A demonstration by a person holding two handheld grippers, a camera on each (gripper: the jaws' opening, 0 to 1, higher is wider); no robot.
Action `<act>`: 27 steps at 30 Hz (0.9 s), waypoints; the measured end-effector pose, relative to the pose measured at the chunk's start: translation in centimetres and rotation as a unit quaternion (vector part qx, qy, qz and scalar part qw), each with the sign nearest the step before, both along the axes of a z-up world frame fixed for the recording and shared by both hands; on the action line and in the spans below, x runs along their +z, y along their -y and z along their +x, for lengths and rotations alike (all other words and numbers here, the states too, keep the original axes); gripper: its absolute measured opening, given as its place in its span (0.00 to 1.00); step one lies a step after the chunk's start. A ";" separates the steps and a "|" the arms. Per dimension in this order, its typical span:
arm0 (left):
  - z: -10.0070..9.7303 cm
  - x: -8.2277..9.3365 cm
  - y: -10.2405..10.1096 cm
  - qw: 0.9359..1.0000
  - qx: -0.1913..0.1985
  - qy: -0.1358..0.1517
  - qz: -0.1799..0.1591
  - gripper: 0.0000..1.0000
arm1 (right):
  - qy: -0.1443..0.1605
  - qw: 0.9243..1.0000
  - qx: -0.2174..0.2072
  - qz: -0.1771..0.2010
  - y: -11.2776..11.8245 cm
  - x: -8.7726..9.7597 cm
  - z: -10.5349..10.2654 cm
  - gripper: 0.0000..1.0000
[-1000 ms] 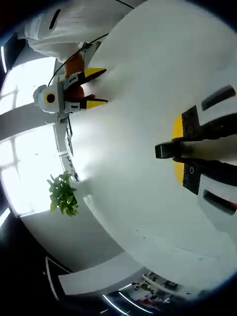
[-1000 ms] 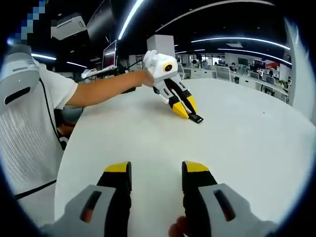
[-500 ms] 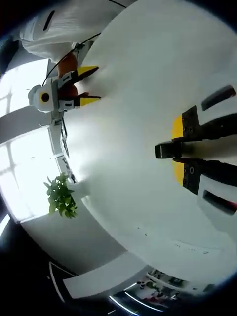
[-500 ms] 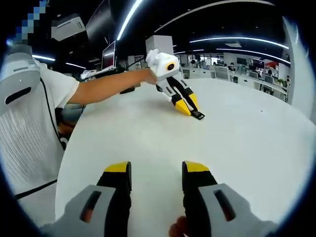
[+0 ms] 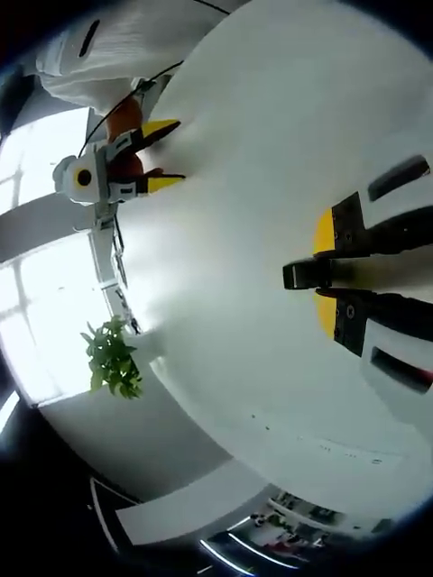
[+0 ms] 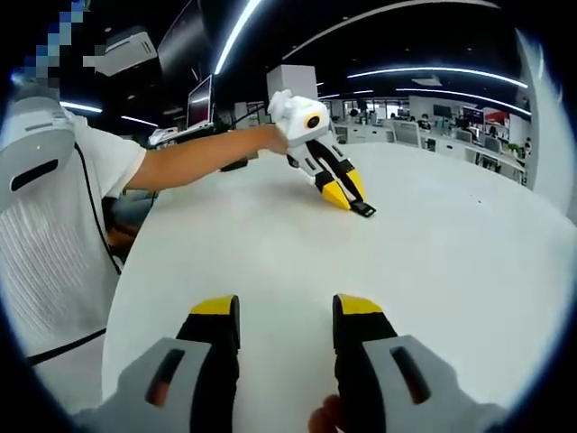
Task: Snap the two parts of the plastic buckle together until the buckle closes and remains connected.
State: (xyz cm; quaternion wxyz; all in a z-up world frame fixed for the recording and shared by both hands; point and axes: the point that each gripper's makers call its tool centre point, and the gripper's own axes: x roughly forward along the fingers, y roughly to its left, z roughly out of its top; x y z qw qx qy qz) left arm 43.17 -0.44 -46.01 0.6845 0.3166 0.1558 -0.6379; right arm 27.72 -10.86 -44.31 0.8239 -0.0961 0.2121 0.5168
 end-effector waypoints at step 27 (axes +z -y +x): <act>0.8 0.5 -0.2 0.999 0.036 0.015 -0.023 0.24 | 0.004 1.000 -0.005 0.012 0.0 0.4 0.0 0.41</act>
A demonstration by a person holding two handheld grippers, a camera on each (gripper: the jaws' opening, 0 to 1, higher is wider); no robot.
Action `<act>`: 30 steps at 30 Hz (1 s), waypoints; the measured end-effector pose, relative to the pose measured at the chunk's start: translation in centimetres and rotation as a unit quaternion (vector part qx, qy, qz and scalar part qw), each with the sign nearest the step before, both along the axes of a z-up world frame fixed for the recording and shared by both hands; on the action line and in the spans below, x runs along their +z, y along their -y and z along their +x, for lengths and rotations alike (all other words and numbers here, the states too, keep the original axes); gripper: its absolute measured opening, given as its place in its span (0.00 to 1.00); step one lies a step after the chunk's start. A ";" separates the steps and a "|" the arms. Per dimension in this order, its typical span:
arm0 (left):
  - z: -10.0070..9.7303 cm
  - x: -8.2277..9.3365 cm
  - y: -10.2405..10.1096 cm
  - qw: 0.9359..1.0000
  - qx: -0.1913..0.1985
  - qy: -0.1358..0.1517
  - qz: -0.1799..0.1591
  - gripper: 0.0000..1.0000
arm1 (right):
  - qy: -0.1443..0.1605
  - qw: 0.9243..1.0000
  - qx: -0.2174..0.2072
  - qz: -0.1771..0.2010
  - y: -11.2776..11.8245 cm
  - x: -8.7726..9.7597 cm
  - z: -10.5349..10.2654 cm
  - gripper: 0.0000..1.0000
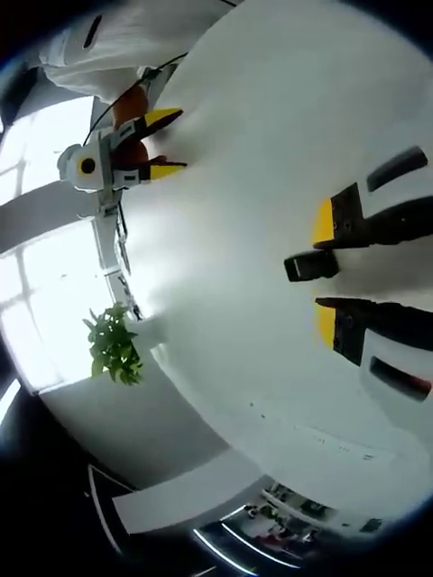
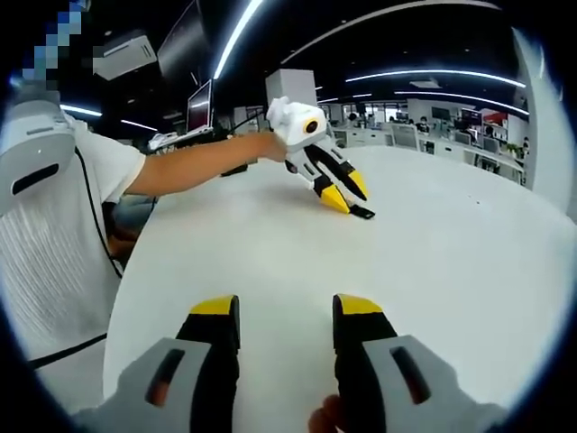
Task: Snap the two parts of the plastic buckle together until the buckle closes and remains connected.
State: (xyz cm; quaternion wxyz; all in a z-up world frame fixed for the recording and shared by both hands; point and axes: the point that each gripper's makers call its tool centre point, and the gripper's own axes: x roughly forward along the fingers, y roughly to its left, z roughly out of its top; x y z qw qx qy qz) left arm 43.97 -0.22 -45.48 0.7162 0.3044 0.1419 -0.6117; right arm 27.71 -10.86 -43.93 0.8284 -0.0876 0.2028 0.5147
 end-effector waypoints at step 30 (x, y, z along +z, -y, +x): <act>-2.4 1.9 -2.9 0.996 0.071 -0.008 -0.062 0.22 | 0.023 0.992 -0.122 0.037 1.1 2.8 4.9 0.42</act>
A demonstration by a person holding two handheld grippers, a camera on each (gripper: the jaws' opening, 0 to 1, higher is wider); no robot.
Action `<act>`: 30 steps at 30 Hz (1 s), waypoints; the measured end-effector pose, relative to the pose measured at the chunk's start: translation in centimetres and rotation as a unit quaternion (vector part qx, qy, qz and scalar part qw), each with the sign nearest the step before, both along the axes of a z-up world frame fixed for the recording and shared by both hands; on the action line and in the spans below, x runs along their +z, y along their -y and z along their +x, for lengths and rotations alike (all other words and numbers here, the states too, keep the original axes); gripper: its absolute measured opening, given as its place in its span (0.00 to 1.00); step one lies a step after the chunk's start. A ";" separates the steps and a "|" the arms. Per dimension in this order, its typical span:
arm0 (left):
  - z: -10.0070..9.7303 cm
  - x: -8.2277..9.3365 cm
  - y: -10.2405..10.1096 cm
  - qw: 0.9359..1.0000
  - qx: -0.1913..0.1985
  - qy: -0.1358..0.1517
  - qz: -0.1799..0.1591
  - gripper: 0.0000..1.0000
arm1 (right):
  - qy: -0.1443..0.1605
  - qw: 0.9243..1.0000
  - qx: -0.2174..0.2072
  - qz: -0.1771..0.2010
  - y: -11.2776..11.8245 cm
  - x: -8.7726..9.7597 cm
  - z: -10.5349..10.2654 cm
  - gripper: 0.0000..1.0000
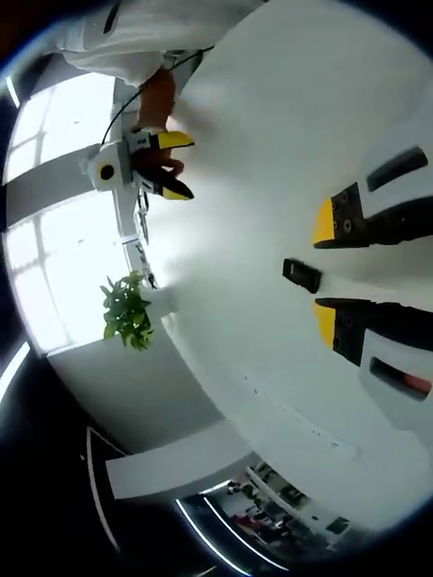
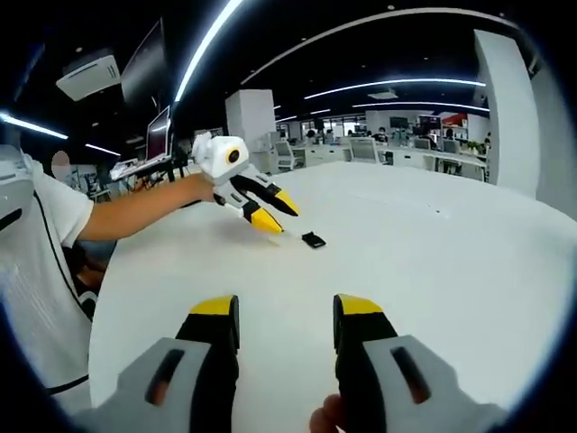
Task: Snap the two parts of the plastic buckle together until the buckle closes and remains connected.
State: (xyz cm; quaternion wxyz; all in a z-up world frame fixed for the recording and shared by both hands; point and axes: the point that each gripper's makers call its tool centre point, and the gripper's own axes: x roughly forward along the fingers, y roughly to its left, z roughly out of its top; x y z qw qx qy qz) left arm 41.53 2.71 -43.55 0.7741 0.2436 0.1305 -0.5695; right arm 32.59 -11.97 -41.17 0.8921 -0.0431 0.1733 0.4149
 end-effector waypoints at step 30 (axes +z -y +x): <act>-6.4 4.5 -4.9 0.963 0.242 -0.006 -0.121 0.24 | -0.006 0.995 -0.095 -0.009 -1.9 -0.5 0.4 0.41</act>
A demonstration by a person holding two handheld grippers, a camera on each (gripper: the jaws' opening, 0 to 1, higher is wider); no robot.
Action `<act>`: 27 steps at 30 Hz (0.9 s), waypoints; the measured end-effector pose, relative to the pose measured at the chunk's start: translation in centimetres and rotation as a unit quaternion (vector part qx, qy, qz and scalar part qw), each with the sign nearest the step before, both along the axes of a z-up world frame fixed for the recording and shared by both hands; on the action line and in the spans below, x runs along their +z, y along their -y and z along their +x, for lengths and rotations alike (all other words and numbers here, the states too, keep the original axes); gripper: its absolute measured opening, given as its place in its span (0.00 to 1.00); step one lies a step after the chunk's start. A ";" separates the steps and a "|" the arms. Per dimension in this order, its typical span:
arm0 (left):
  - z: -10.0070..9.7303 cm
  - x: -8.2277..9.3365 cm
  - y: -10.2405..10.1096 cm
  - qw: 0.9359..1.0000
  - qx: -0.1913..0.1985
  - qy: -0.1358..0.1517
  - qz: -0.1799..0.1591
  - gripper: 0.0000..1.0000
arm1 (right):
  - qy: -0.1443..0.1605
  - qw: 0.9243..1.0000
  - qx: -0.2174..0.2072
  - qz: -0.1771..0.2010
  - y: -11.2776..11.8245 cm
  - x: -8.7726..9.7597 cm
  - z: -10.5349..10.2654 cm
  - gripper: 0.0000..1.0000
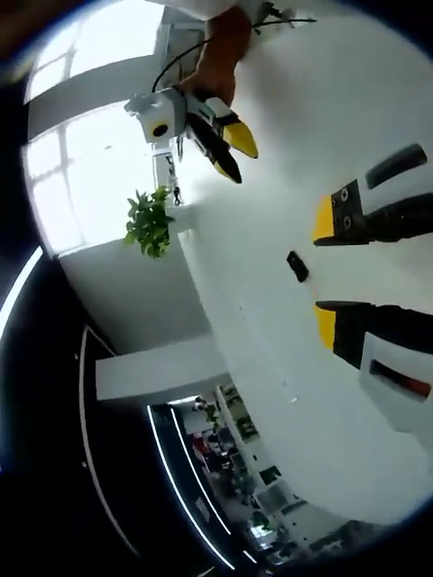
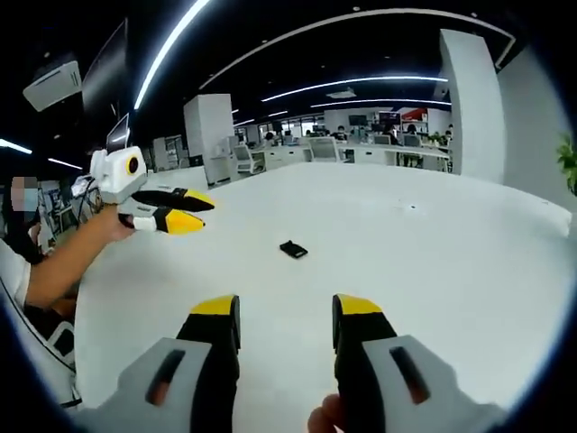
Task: Snap the two parts of the plastic buckle together until the buckle closes and remains connected.
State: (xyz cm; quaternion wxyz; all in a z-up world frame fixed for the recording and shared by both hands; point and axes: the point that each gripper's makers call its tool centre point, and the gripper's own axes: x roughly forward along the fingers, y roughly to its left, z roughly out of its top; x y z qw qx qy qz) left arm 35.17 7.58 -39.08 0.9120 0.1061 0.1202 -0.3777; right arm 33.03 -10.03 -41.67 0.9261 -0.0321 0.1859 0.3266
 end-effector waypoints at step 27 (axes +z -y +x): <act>-5.2 -2.3 -4.7 0.979 0.183 -0.030 -0.084 0.36 | 0.027 0.997 -0.073 0.002 2.9 0.4 -4.6 0.41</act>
